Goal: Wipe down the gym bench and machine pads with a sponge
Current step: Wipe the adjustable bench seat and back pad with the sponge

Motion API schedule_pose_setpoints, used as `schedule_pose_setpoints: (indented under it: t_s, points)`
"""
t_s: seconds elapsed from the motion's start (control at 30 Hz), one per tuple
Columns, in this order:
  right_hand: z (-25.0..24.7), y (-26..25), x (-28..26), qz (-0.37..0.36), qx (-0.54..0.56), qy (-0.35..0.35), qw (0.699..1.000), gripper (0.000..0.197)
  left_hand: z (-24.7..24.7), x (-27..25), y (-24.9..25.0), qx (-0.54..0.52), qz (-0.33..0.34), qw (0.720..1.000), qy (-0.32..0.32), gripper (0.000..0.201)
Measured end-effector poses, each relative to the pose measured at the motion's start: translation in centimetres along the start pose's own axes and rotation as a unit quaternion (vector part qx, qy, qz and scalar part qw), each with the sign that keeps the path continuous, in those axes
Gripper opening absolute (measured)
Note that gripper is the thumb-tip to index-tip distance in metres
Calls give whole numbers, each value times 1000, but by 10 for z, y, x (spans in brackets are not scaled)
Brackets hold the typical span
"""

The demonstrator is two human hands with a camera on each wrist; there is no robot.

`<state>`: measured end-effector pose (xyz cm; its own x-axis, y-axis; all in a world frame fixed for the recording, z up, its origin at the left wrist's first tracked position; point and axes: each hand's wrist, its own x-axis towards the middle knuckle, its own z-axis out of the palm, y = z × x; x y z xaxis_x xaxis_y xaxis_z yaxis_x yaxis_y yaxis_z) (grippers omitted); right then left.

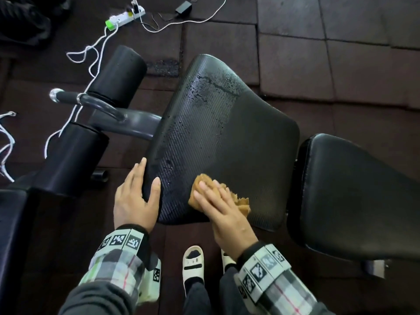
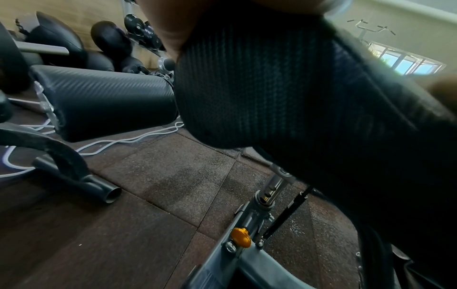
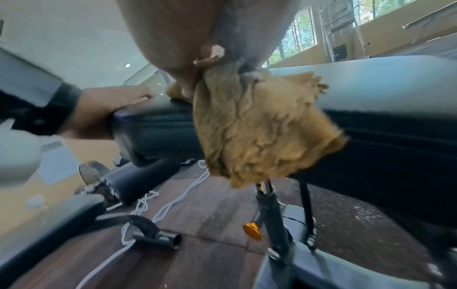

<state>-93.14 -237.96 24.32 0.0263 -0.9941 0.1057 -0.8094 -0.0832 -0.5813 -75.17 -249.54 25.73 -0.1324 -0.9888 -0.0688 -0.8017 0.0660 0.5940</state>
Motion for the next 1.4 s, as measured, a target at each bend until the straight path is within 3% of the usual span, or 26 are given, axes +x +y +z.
schedule_pose_setpoints:
  t_s: [0.13,0.23,0.37,0.5,0.67,0.83,0.9,1.0,1.17,1.4]
  points:
    - [-10,18,-42,-16,-20,-24,999,71,0,0,2,0,-10,1000,-2,71]
    - [-18,43,-51,42,-4,15,999,80,-1,0,4,-2,-11,1000,0,71]
    - [-24,53,-13,124,8,98,987,55,-1,-1,4,0,-15,1000,0,70]
    - [-13,30,22,75,15,96,992,49,-2,-2,6,-6,-17,1000,-1,69]
    - [-9,9,-5,10,39,39,998,51,-4,0,3,-31,-26,999,-19,67]
    - [-11,30,-21,45,-1,22,999,78,-3,16,13,-54,-66,996,-18,57]
    - [-13,37,-7,69,5,33,997,74,2,23,22,-33,-67,997,-19,49]
    - [-22,53,29,126,16,42,991,67,6,26,29,21,-63,998,-22,53]
    - [-53,77,99,186,8,-25,982,58,6,23,31,53,-60,996,-26,71]
    - [-55,90,135,117,-33,-26,992,52,6,23,33,54,-67,996,-23,69]
